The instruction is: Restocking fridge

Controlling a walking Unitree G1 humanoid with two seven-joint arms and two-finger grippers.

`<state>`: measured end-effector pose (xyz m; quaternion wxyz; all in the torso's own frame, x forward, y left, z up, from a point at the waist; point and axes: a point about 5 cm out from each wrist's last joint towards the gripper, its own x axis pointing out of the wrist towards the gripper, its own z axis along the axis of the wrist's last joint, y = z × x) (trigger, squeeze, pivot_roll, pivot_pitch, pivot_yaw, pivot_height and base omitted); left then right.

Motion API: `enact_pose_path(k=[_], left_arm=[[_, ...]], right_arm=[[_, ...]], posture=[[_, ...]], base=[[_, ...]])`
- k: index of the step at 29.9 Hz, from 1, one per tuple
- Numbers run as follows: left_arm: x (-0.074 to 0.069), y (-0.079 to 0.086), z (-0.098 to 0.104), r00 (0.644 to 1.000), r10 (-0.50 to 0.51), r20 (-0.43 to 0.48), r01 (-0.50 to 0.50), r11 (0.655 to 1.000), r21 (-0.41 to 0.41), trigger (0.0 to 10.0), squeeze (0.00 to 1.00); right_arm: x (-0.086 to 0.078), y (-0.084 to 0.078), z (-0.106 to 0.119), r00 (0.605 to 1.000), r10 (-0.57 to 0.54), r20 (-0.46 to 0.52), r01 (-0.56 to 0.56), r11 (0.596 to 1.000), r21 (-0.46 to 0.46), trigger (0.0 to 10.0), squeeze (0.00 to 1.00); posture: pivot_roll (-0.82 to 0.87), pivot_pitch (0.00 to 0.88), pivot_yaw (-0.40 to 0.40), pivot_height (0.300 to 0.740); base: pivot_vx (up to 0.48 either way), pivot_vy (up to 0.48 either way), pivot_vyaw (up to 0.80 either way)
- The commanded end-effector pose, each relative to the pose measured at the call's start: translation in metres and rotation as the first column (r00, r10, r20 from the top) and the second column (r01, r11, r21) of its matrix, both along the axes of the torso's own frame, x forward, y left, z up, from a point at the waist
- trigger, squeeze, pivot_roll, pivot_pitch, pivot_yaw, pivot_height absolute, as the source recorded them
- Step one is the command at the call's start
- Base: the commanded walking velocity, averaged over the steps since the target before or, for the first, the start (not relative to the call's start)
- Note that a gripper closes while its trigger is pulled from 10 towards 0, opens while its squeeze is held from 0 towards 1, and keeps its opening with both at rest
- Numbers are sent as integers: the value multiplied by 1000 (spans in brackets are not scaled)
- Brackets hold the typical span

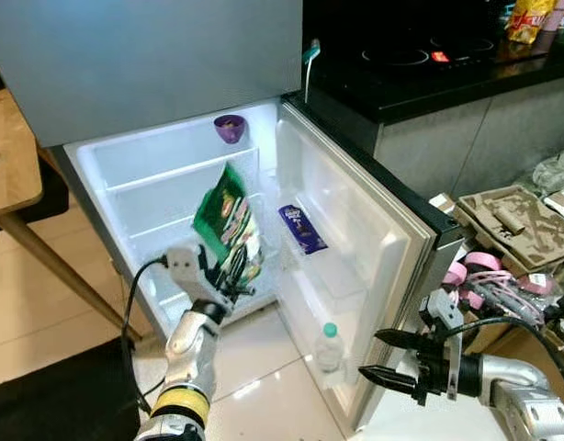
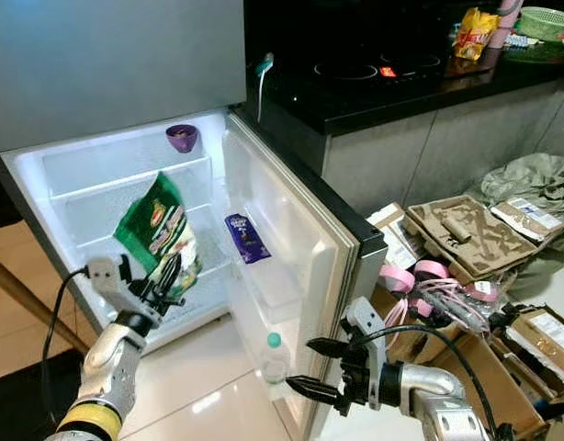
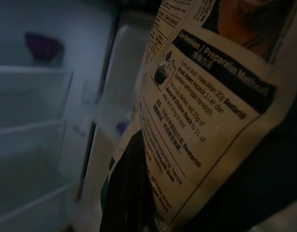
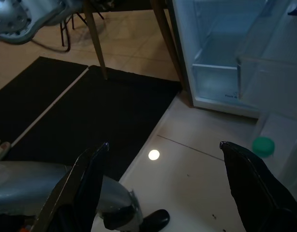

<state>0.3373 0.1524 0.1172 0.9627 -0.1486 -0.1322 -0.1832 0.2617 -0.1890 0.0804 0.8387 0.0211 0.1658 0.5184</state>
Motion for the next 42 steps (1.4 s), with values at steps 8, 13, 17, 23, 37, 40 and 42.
enact_pose_path(k=[8, 13, 17, 23, 37, 40, 42], left_arm=[[6, -30, 39, 987, -30, 156, 34, 999, -23, 10000, 0], [12, -58, 48, 989, -44, 143, 57, 994, -90, 10000, 0], [13, -73, 46, 993, -57, 102, 70, 990, -121, 10000, 0], [19, -87, 30, 997, -31, -67, 11, 961, -277, 10000, 0], [13, -112, 16, 974, -164, -155, 86, 906, -415, 10000, 0], [7, -128, 22, 960, -261, -101, 198, 888, -416, 10000, 0], [0, -141, 27, 942, -332, -52, 284, 869, -404, 10000, 0]], right_arm=[[-6, 9, -4, 999, 34, -28, -33, 999, 11, 10000, 0], [-11, 17, -3, 997, 70, -38, -69, 997, 30, 10000, 0], [-14, 21, -2, 996, 85, -42, -83, 996, 45, 10000, 0], [-17, 26, 1, 994, 103, -41, -100, 993, 63, 10000, 0], [-21, 29, 4, 993, 110, -43, -106, 991, 80, 10000, 0], [-21, 31, 5, 993, 113, -42, -109, 990, 88, 10000, 0], [-21, 32, 6, 993, 114, -41, -110, 990, 93, 10000, 0]], posture=[[-100, 62, 14, 740], [-99, 62, 18, 740], [-108, 67, 24, 740], [-117, 79, 24, 740], [-118, 101, 31, 740], [-116, 107, 32, 740], [-115, 111, 34, 740]], base=[[0, 0, 0], [0, 0, 0], [0, 0, 0], [0, 0, 0], [0, 0, 0], [0, 0, 0], [0, 0, 0]])
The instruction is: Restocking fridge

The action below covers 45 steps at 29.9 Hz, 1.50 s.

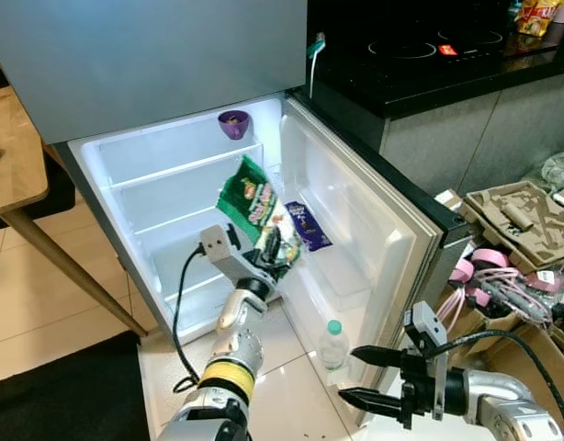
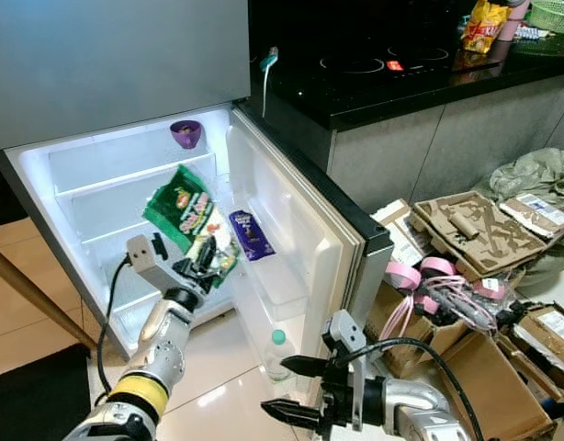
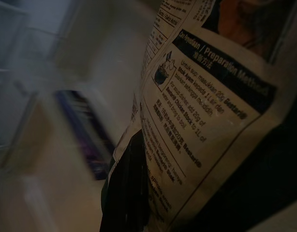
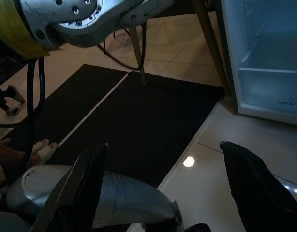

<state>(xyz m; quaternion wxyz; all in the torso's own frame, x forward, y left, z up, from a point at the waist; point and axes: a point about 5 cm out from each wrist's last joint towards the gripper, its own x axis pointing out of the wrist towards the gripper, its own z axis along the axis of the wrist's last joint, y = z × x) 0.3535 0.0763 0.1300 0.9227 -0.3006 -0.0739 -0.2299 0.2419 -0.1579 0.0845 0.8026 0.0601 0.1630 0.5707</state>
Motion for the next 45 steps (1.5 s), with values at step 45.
enact_pose_path(k=[45], left_arm=[[-10, -109, 59, 965, -258, 41, 236, 794, -560, 10000, 0]], right_arm=[[-23, 12, 7, 999, 37, -33, -35, 998, 57, 10000, 0]], posture=[[-155, 165, 57, 740]], base=[[0, 0, 0]])
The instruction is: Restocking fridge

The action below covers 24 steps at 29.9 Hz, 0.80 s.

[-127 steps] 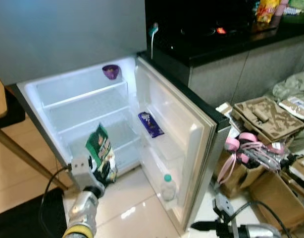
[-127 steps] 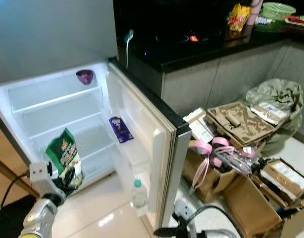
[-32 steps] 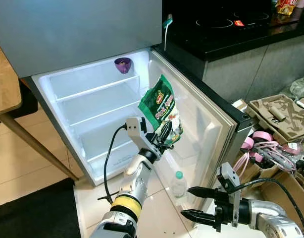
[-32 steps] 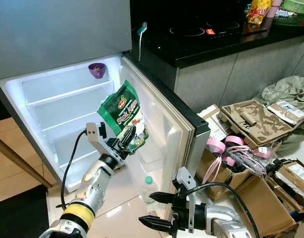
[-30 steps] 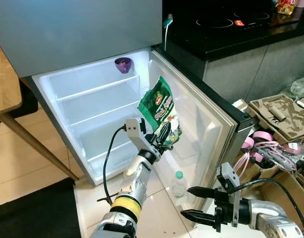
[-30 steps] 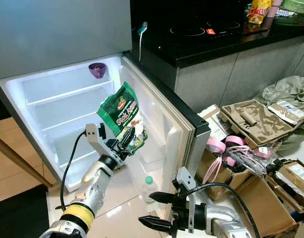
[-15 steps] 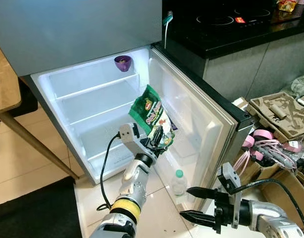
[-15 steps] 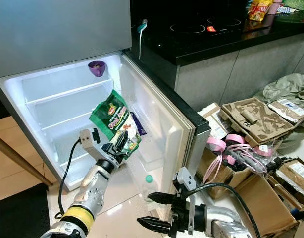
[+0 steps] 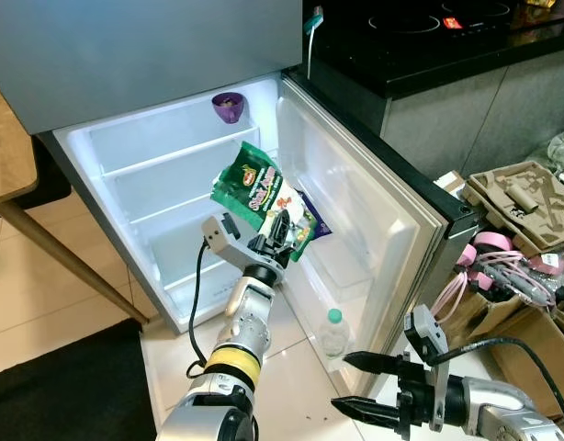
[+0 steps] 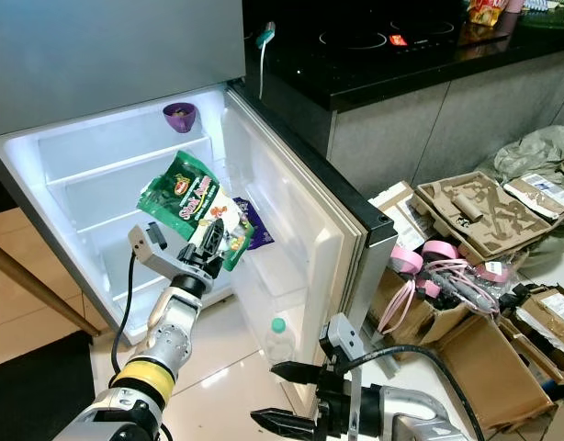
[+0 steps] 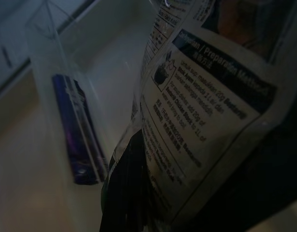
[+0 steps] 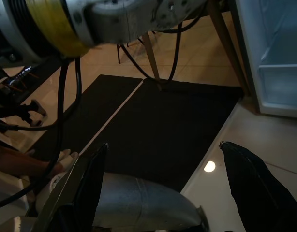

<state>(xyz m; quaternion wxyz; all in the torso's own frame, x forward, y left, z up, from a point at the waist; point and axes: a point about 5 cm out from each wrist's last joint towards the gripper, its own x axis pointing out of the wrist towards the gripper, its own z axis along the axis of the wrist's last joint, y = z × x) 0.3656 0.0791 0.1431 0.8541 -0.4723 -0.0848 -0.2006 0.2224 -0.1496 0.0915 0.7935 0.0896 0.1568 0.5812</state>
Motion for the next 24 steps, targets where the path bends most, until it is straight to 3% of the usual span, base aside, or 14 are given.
enact_pose_path(k=[1, 5, 8, 9, 11, 14, 15, 16, 17, 18, 20, 24], left_arm=[[-22, -114, 47, 962, -251, 108, 270, 934, -235, 10000, 0], [-25, -120, 45, 949, -297, 106, 314, 919, -238, 10000, 0], [-31, -125, 38, 937, -330, 112, 342, 932, -122, 10000, 0], [-31, -125, 38, 937, -330, 112, 342, 932, -122, 10000, 0], [-35, -120, 31, 937, -323, 130, 330, 943, -40, 10000, 0], [-35, -90, 14, 962, -242, 128, 237, 970, 53, 10000, 0], [-35, -90, 14, 962, -242, 128, 237, 970, 53, 10000, 0], [-32, -58, 3, 982, -147, 117, 135, 985, 103, 10000, 0], [-32, -58, 3, 982, -147, 117, 135, 985, 103, 10000, 0], [-31, -46, 1, 987, -113, 116, 99, 988, 117, 10000, 0], [-27, -6, -1, 991, 10, 131, -34, 983, 181, 10000, 0], [-26, 3, -1, 990, 36, 137, -63, 979, 192, 10000, 0]], right_arm=[[-4, 5, 0, 1000, 20, -9, -20, 1000, -1, 10000, 0], [-4, 6, 0, 1000, 19, -9, -19, 1000, 1, 10000, 0], [-4, 9, 1, 1000, 11, -7, -11, 1000, 16, 10000, 0], [-4, 9, 1, 1000, 11, -7, -11, 1000, 16, 10000, 0], [-4, 8, 0, 1000, 7, -10, -6, 1000, 25, 10000, 0], [-2, 9, -1, 1000, 0, -12, 0, 999, 41, 10000, 0], [-2, 9, -1, 1000, 0, -12, 0, 999, 41, 10000, 0], [-1, 12, -3, 1000, 2, -15, -1, 998, 58, 10000, 0], [-1, 12, -3, 1000, 2, -15, -1, 998, 58, 10000, 0], [-1, 13, -3, 1000, 4, -16, -3, 998, 65, 10000, 0], [-1, 14, -5, 1000, 6, -24, -4, 997, 80, 10000, 0], [0, 15, -6, 1000, 3, -25, 0, 997, 82, 10000, 0]], posture=[[-154, 165, 60, 740], [-160, 167, 69, 740], [-159, 168, 73, 740], [-159, 168, 73, 740], [-143, 166, 70, 740], [-117, 160, 71, 740], [-117, 160, 71, 740], [-89, 157, 72, 740], [-89, 157, 72, 740], [-89, 157, 72, 740], [-58, 161, 62, 740], [-58, 161, 62, 740]], base=[[0, 0, 0], [0, 0, 0], [0, 0, 0], [0, 0, 0], [0, 0, 0], [0, 0, 0], [0, 0, 0], [0, 0, 0], [0, 0, 0], [0, 0, 0], [0, 0, 0], [0, 0, 0]])
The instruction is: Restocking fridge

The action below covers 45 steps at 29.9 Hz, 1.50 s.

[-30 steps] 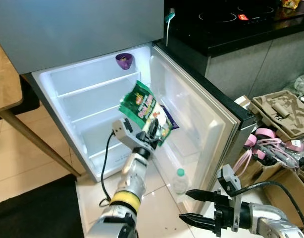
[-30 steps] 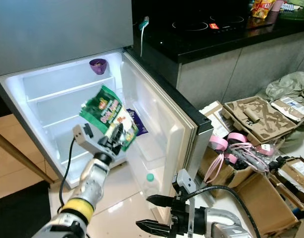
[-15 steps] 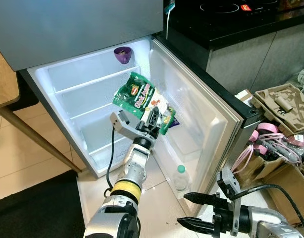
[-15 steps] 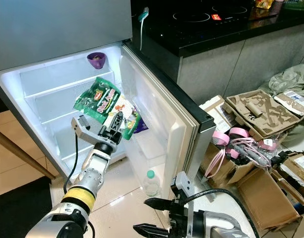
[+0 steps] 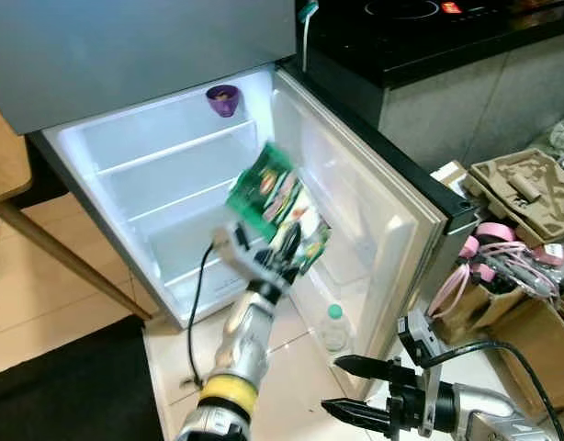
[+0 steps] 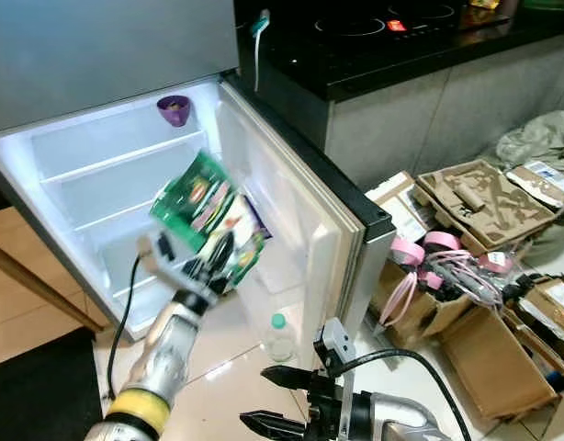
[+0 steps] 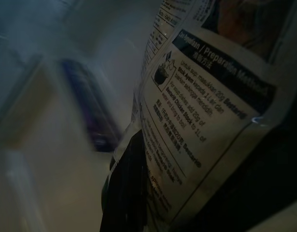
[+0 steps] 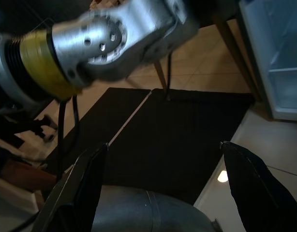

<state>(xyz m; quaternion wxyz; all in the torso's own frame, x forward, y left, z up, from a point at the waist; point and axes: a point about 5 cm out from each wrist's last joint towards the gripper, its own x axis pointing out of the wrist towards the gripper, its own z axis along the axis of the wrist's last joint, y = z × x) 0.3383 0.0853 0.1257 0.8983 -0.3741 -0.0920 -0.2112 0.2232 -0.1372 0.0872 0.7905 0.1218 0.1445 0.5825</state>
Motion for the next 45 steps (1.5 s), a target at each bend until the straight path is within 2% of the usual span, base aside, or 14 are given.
enact_pose_path(k=[1, 4, 12, 16, 17, 23, 27, 29, 33, 35, 38, 42, 44, 45], left_arm=[[2, 9, 14, 994, 60, 87, -64, 997, 44, 10000, 0], [2, 51, 1, 977, 202, 68, -211, 963, 168, 10000, 0], [-10, 118, -24, 898, 435, -64, -421, 892, 163, 10000, 0], [-14, 127, -33, 881, 462, -101, -441, 880, 178, 10000, 0], [-18, 131, -45, 866, 479, -140, -448, 870, 207, 10000, 0], [-24, 130, -59, 856, 479, -194, -437, 871, 226, 10000, 0], [-36, 129, -85, 832, 477, -282, -393, 867, 306, 10000, 0], [-36, 129, -85, 832, 477, -282, -393, 867, 306, 10000, 0], [-84, 154, -138, 667, 556, -496, -400, 829, 392, 10000, 0], [-84, 154, -138, 667, 556, -496, -400, 829, 392, 10000, 0], [-107, 166, -154, 596, 590, -545, -377, 804, 460, 10000, 0], [-114, 168, -158, 578, 597, -556, -359, 798, 484, 10000, 0], [-138, 171, -175, 508, 606, -611, -270, 786, 555, 10000, 0], [-138, 171, -175, 508, 606, -611, -270, 786, 555, 10000, 0]], right_arm=[[0, 3, -3, 1000, 3, -8, -3, 1000, 20, 10000, 0], [3, 1, -7, 999, -28, -19, 28, 999, 24, 10000, 0], [-2, -3, -18, 997, -35, -62, 37, 999, 24, 10000, 0], [-3, -4, -20, 997, -35, -68, 37, 999, 23, 10000, 0], [-3, -4, -22, 997, -35, -70, 37, 999, 20, 10000, 0], [-2, -6, -23, 997, -38, -74, 40, 999, 13, 10000, 0], [-2, -9, -35, 993, -71, -95, 69, 997, -26, 10000, 0], [-2, -9, -35, 993, -71, -95, 69, 997, -26, 10000, 0], [-6, -22, -71, 964, -193, -185, 171, 977, -129, 10000, 0], [-6, -22, -71, 964, -193, -185, 171, 977, -129, 10000, 0], [-11, -32, -95, 916, -329, -230, 281, 935, -217, 10000, 0], [-13, -36, -102, 900, -368, -234, 306, 915, -263, 10000, 0], [-21, -47, -124, 839, -498, -219, 381, 825, -417, 10000, 0], [-21, -47, -124, 839, -498, -219, 381, 825, -417, 10000, 0]], posture=[[-50, 166, 57, 740], [-32, 173, 49, 740], [-28, 169, 44, 740], [-30, 164, 42, 740], [-31, 161, 42, 740], [-37, 152, 37, 740], [-37, 152, 37, 740], [-37, 152, 37, 740], [-65, 127, 27, 740], [-65, 127, 27, 740], [-74, 129, 20, 740], [-74, 129, 20, 740], [-74, 125, 24, 740], [-74, 125, 24, 740]], base=[[0, 0, 0], [0, 0, 0], [0, 0, 0], [0, 0, 0], [0, 0, 0], [0, 0, 0], [0, 0, 0], [0, 0, 0], [0, 0, 0], [0, 0, 0], [0, 0, 0], [0, 0, 0], [0, 0, 0], [0, 0, 0]])
